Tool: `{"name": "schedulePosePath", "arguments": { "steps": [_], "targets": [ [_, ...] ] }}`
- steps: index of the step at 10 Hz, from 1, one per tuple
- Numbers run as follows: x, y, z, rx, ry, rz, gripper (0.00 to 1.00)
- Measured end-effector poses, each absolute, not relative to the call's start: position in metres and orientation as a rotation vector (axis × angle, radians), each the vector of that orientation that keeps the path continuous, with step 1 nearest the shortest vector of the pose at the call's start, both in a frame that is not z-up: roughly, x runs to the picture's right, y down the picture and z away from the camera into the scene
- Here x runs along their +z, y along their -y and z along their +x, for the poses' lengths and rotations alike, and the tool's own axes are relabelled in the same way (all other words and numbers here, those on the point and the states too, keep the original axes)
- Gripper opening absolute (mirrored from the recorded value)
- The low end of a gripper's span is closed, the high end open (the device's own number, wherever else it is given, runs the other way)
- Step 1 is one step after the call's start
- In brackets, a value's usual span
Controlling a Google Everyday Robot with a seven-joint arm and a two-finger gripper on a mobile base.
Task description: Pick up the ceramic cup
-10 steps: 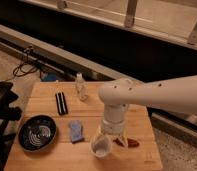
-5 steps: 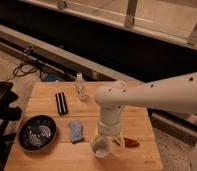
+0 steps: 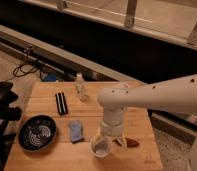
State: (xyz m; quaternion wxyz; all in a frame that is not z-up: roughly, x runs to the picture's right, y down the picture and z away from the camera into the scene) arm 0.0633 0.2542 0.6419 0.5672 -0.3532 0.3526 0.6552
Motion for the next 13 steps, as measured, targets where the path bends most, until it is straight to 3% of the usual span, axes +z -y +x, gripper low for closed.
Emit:
{"name": "schedulePosePath", "arguments": {
  "steps": [4,7,9,10,12,13],
  "targets": [
    [0.667,-0.276,0.095,1.627,-0.874,-0.832,0.80],
    [0.684,-0.304,0.094,1.635,-0.916,-0.948,0.79],
    [0.687,-0.306,0.091,1.618,-0.921,-0.951,0.69],
    [0.677,-0.284,0.078,1.591,-0.910,-0.919,0.46],
    [0.681,-0.285,0.076,1.582,-0.917,-0.935,0.44],
    [0.684,-0.287,0.077,1.585,-0.907,-0.935,0.38]
  ]
}}
